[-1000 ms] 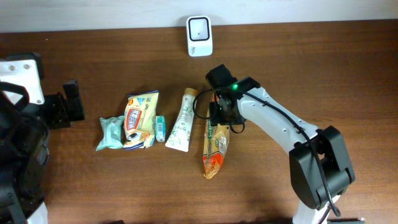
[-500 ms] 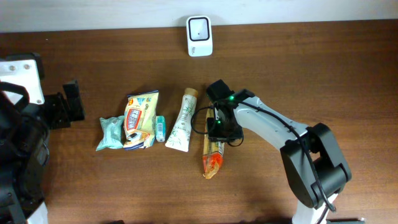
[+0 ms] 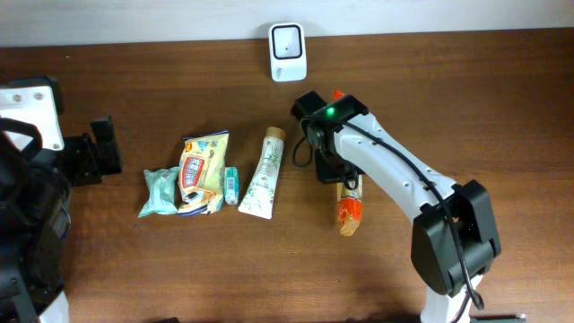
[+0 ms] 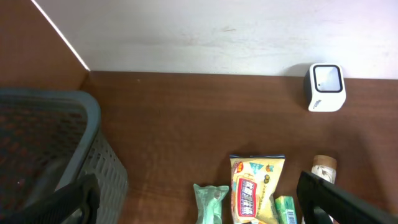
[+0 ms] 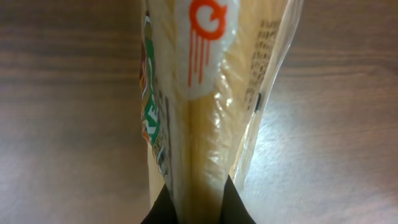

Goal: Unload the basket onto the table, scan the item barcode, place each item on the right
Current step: 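Lift the pasta bag and swing it toward the scanner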

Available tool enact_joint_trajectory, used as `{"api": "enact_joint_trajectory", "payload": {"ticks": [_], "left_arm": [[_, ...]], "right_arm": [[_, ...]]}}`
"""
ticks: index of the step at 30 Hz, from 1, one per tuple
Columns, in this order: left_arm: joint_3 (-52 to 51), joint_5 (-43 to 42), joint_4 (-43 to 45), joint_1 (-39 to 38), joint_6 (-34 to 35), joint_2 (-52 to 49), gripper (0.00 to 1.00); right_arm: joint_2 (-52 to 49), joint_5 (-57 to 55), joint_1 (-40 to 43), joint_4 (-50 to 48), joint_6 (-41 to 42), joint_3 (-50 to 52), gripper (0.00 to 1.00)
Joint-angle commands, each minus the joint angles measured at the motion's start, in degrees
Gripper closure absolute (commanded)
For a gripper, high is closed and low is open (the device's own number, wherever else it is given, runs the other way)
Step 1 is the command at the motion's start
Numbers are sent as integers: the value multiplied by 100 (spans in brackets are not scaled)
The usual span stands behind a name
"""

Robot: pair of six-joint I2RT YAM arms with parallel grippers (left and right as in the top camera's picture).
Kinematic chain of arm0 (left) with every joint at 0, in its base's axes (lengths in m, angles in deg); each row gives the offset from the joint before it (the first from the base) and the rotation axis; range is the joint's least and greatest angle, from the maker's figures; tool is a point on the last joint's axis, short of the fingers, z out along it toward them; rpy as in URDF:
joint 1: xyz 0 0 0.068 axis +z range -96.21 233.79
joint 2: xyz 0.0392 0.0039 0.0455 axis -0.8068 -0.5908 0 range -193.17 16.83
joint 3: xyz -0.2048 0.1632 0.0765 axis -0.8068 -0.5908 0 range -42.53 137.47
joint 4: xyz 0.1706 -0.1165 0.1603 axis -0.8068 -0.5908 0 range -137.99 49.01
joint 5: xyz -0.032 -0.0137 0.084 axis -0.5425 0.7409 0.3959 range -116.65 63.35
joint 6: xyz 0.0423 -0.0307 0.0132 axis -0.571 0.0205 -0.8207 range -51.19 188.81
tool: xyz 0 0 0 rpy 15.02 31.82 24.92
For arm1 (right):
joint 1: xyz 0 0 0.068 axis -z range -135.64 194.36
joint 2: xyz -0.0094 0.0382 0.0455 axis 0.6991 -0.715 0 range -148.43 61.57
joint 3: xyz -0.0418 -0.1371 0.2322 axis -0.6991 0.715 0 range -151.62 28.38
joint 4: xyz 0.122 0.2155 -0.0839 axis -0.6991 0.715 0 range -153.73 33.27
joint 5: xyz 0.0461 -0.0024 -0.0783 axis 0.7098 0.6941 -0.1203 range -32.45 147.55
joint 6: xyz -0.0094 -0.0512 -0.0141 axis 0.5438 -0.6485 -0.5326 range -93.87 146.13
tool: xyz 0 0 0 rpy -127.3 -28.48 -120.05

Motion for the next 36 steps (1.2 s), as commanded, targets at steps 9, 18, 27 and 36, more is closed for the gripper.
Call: {"api": "enact_joint_trajectory", "payload": {"ticks": [9,18,27,36], "left_arm": [[39,42,7,20,-94,20,1],[39,39,7,20,-94,20,1],[39,42,7,20,-94,20,1],[39,42,7,20,-94,20,1]], "right_arm": [[-1051,1609,-691,-181,-1075,-1134,36],[-1029,2887,994,501,-2264,-1899,77],[-1032,4404,317,-365,-2555,236,93],[-1029,3069,758,-188,-2142,470,94]]}}
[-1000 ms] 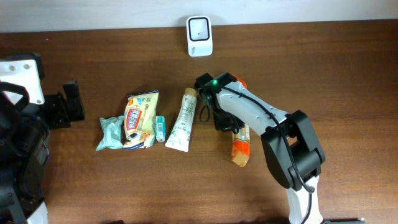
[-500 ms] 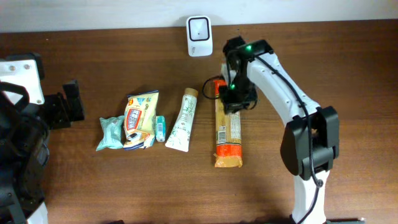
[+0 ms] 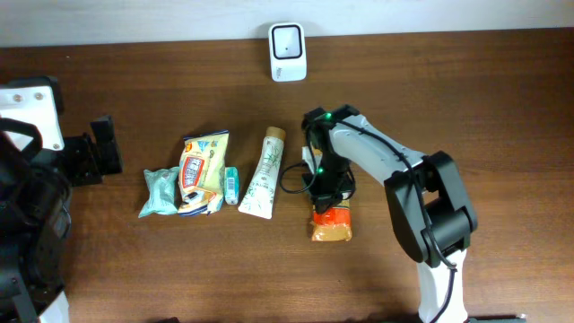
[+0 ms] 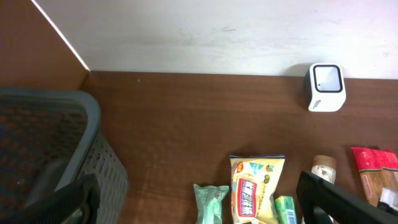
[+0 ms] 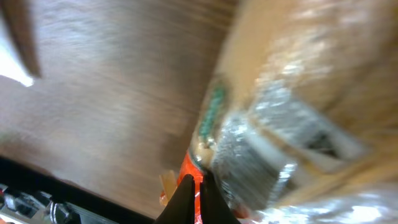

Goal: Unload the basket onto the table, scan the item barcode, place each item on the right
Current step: 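Lift the pasta bag and swing it toward the scanner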

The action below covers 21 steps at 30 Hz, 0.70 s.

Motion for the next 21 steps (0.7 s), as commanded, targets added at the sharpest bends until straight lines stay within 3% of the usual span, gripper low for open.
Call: {"api": "enact_joint_trajectory", "payload": {"ticks": [1,9,12,14,17,18,19,21], "left_arm": [[39,39,9,20,-94,20,1],[39,42,9,20,-94,20,1],[39,42,9,20,-94,20,1],[39,42,9,20,-94,20,1],[39,42,9,20,-94,20,1],[39,39,9,20,-96,20,1],[39,39,9,20,-94,20,1],[39,42,9,20,-94,20,1]], "right_arm": [[7,-420,439,94,76,31,94],[7,-699,2208,-164,20,-157,92],[7,-660,2719,-986,20,-638,85],[7,-645,2706,-1097,17,-754,81],[101,-74,2653,-402,-48,-1657,80],[114,76,2594,-208,-46,-2127,82],[114,243,2476,-212,-39,-2457,96],[90,-39,2135,-761,348,-2503,96]]}}
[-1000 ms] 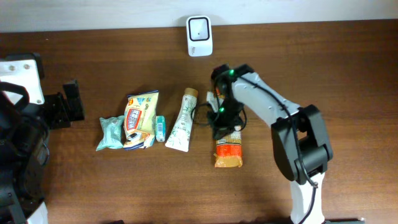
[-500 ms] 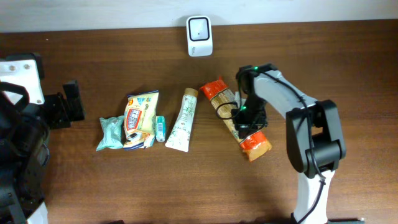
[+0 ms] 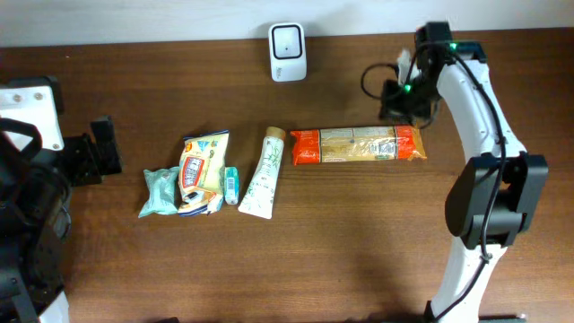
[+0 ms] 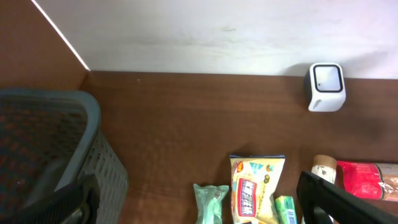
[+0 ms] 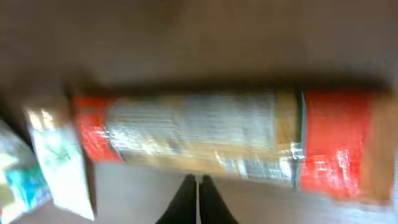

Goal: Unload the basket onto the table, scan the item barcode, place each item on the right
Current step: 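Lift the pasta bag and swing it toward the scanner, then lower the pasta bag onto the table and release, withdrawing right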

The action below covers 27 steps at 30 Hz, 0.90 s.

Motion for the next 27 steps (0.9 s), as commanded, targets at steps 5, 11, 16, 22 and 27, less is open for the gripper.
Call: {"api": "enact_joint_trajectory", "payload": {"ticks": [5,11,16,22,27], "left_arm": [[39,39,13,20,-94,20,1],[39,42,13,20,-94,20,1],[39,42,13,20,-94,20,1],[39,42,13,20,-94,20,1],[39,42,13,20,-94,20,1]], "right_arm": [[-415,-1943,-1563,-1655,1690,323,96],[-1231,-1626,-2190,-1646,1707,343,96],[-1228,-896,-2122,-264,1071,339,96],[-970,-953,-1976,1526,-83,328,96],[-931,-1963,-1471,2199,-166,330,96]]}}
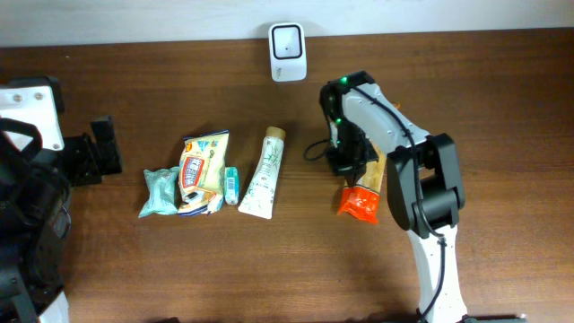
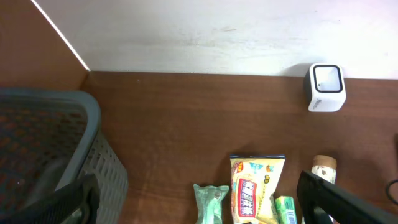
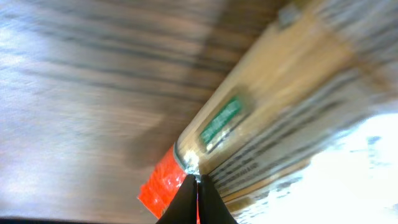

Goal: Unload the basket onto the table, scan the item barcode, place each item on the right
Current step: 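Lower the pasta bag onto the table and release, withdrawing right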

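A long packet of pasta (image 1: 360, 196) with orange ends hangs tilted right of the middle, its lower orange end toward the front. My right gripper (image 1: 346, 154) is shut on it; in the right wrist view the packet (image 3: 280, 106) fills the frame and the gripper (image 3: 198, 190) pinches its edge. The white barcode scanner (image 1: 288, 40) stands at the table's back edge, apart from the packet. My left gripper (image 1: 97, 148) stays at the far left, open and holding nothing (image 2: 199, 208).
A white tube (image 1: 262, 173), a small green box (image 1: 231, 184), a yellow snack bag (image 1: 202, 170) and a pale green pack (image 1: 160, 190) lie in a row left of the packet. A grey basket (image 2: 43, 149) stands at the left edge.
The right gripper was at the back right with the packet stretched level toward the tube. Now it is near the middle and the packet points steeply down to the front. The left arm is unchanged.
The right gripper held the packet upright just right of the tube, then foreshortened with an orange end down. Then the packet was level and the gripper at the back right. Now gripper and packet are back near the middle, tilted.
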Available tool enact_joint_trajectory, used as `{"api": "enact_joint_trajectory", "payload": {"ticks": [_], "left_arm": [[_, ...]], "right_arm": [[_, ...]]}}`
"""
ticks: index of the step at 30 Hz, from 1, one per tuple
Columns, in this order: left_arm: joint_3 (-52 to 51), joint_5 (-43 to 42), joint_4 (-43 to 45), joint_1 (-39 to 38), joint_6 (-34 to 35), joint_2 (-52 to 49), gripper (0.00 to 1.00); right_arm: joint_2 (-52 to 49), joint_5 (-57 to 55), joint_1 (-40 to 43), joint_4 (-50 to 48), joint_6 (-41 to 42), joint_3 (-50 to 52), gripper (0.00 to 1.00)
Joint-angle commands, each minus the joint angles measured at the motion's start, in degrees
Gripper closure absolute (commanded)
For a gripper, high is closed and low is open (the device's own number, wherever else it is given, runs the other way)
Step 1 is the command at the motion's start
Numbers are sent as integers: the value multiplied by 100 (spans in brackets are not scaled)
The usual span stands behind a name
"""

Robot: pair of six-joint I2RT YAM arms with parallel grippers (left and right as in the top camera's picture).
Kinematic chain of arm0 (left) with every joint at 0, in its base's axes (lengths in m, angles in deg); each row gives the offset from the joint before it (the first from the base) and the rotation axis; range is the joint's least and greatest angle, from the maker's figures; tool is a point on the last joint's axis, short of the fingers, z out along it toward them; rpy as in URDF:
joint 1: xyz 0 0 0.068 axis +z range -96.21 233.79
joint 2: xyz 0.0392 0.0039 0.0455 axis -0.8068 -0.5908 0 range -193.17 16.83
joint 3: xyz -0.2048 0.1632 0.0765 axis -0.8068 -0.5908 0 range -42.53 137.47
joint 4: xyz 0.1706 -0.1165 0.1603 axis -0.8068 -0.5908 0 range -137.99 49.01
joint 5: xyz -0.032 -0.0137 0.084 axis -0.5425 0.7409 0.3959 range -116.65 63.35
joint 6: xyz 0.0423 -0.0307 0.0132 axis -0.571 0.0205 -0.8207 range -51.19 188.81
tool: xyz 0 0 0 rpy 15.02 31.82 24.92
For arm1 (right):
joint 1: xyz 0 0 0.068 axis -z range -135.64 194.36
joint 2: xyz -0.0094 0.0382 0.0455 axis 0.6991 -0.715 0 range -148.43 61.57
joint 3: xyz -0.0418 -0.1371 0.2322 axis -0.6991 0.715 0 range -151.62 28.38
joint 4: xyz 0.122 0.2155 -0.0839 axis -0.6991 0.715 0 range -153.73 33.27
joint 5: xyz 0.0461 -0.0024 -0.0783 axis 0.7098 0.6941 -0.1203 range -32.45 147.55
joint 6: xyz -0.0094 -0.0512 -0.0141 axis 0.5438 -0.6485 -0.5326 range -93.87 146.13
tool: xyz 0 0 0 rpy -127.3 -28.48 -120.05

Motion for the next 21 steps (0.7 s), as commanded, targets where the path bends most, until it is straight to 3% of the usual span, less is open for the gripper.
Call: {"api": "enact_joint_trajectory", "payload": {"ticks": [1,4,6,7,9,11,13,17,21], "left_arm": [[39,39,11,20,-96,20,1],[39,42,11,20,-96,20,1],[39,42,11,20,-96,20,1],[39,42,11,20,-96,20,1],[39,39,11,20,-96,20,1],[39,39,11,20,-96,20,1],[39,42,11,20,-96,20,1],[39,42,11,20,-96,20,1],[39,39,11,20,-96,20,1]], "right_arm": [[352,-299,409,4,-46,7,96],[1215,514,579,-407,-310,0,96],[2330,721,841,-560,-308,2,96],[3086,721,1294,-468,-310,2,91],[3510,841,2011,-245,-680,4,79],[3491,1749,2815,-48,-1606,234,62],[3480,3036,3373,-769,-2253,1600,51],[3268,3357,3379,-2334,-2024,3556,50],[2747,3410,3099,-3045,-1812,4041,50]]}}
